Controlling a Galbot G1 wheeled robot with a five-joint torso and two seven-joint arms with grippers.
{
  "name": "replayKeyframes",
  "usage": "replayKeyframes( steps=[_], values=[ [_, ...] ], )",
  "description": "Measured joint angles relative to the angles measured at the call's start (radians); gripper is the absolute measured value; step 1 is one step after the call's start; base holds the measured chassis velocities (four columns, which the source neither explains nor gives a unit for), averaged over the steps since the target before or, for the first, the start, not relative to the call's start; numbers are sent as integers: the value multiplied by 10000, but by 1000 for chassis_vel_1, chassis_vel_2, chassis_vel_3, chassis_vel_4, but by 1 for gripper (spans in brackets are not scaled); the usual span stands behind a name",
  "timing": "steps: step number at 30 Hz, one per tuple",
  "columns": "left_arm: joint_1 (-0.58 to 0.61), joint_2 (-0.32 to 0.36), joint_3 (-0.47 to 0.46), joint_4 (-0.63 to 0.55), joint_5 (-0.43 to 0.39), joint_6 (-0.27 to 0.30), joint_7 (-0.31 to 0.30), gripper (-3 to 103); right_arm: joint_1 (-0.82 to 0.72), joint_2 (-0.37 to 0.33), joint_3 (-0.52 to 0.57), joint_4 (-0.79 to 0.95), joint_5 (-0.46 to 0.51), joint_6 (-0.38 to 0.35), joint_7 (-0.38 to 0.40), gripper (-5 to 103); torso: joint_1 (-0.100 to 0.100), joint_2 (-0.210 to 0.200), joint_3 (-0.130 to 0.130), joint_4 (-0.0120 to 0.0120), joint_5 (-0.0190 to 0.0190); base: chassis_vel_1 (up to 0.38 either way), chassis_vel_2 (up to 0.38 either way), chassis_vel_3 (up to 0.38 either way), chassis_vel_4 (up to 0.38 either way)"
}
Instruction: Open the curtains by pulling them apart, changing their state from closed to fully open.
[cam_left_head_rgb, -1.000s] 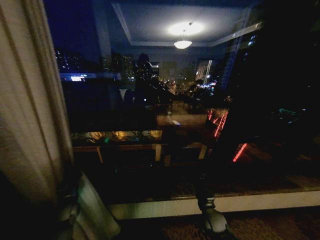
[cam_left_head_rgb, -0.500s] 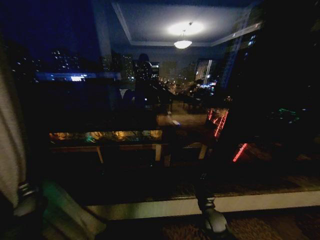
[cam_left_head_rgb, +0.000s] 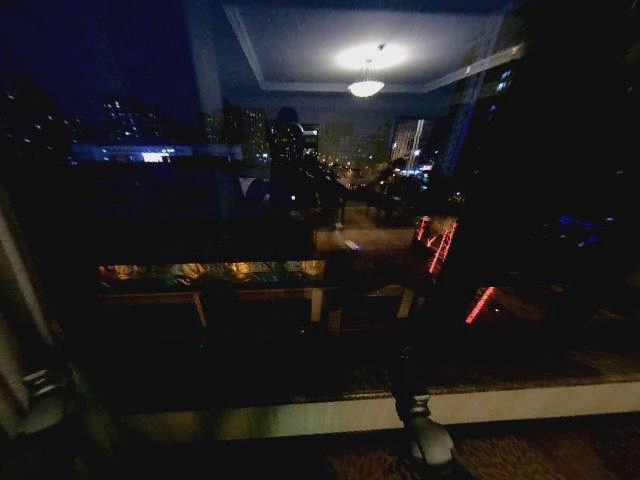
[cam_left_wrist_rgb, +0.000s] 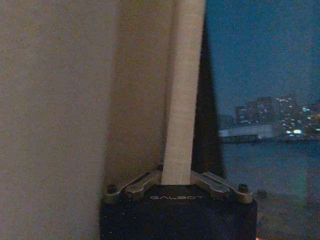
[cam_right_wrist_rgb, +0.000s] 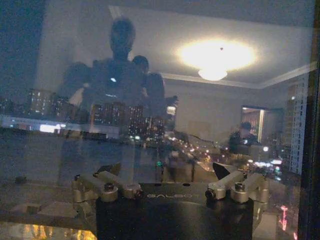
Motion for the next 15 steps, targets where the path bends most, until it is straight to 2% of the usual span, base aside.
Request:
replayKeyframes(
  steps=[3,5,6,8,9,10,12,15],
  values=[
    [414,-399,64,-527,164,-40,-45,-2,0,0,0,0,0,0,0,100,0,0,0,-1,0,0,0,0,0],
    [987,-889,81,-1235,203,-136,-37,7,0,0,0,0,0,0,1,100,1,0,1,0,-6,0,0,0,0],
    [987,-889,81,-1235,203,-136,-37,7,0,0,0,0,0,0,1,100,1,0,1,0,-6,0,0,0,0],
    [1455,-1169,99,-1859,204,-274,11,18,0,0,0,0,0,0,0,100,1,0,0,-1,-1,0,0,0,0],
    [1706,-1304,124,-2200,200,-355,86,18,0,0,0,0,0,0,1,100,1,0,1,1,-1,0,0,0,0],
    [2158,-1547,196,-2878,111,-478,253,28,0,0,-1,0,0,0,0,100,0,0,0,1,-2,0,0,0,0],
    [2364,-1651,244,-3207,17,-513,351,28,0,0,0,0,0,0,0,100,0,0,0,1,-1,0,0,0,0],
    [3133,-2009,419,-4463,-516,-539,814,45,0,0,-1,0,0,0,0,100,0,0,0,1,-1,0,0,0,0]
  ],
)
